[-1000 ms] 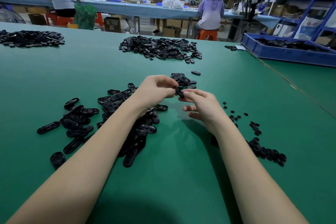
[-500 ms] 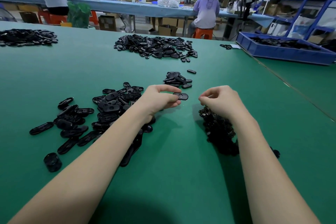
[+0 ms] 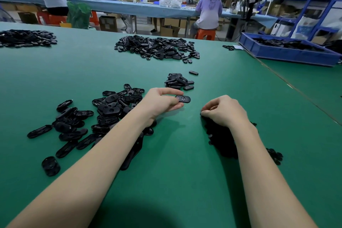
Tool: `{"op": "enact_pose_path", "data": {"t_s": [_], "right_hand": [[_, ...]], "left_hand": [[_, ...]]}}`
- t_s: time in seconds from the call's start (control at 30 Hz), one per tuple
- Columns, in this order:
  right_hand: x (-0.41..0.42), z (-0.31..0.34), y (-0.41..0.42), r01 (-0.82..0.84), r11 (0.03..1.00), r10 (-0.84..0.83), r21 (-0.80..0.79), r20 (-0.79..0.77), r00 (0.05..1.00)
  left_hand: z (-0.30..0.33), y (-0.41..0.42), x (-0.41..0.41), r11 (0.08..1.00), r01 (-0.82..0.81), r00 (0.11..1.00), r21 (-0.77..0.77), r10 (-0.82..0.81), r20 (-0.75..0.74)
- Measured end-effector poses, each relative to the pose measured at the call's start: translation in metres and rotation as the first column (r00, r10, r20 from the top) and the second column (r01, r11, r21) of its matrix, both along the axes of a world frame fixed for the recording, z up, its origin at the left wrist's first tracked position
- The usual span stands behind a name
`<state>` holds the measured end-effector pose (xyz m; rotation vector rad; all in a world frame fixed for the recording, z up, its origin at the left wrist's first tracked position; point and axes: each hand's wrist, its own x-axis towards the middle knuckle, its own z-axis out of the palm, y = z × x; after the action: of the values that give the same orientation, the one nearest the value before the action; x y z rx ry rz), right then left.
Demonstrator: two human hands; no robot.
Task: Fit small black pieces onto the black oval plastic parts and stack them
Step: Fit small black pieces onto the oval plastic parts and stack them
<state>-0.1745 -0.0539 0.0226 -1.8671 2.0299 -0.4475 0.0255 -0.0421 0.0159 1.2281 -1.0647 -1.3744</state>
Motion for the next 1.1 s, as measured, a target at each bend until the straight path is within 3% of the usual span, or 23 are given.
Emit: {"op": "enact_pose_path", "data": {"t_s": [0.17,0.23,0.33,0.47,0.7,1.1], "right_hand": [[0.001,-0.003,-0.001,-0.007,1.000,0.007,-0.010,0.037,0.999],[0.001,-0.003,-0.001,-0.028,0.998,0.039,-0.059,0.199,0.979],[0.006,0.001,0.000,-0.049,0.992,0.102,-0.119,0.501,0.860],[0.013,0.006,0.004,-0.078,0.984,0.165,-0.160,0.650,0.742],[0.020,0.008,0.006,-0.126,0.983,0.181,-0.130,0.705,0.686],[0.020,0.005,0.004,-0.077,0.991,0.133,-0.110,0.716,0.686]], "left_hand": [[-0.001,0.001,0.000,1.000,-0.001,1.000,0.002,0.001,0.001],[-0.001,0.001,0.000,1.000,0.000,1.000,-0.004,0.000,-0.005],[-0.001,0.002,-0.001,1.000,0.005,1.000,-0.018,-0.006,-0.013],[-0.001,0.003,-0.001,0.999,0.009,1.000,-0.054,-0.008,0.017],[0.000,0.006,-0.002,0.994,0.028,0.999,-0.105,-0.024,0.037],[0.001,0.005,-0.002,0.991,0.035,0.998,-0.131,-0.027,0.060]]}}
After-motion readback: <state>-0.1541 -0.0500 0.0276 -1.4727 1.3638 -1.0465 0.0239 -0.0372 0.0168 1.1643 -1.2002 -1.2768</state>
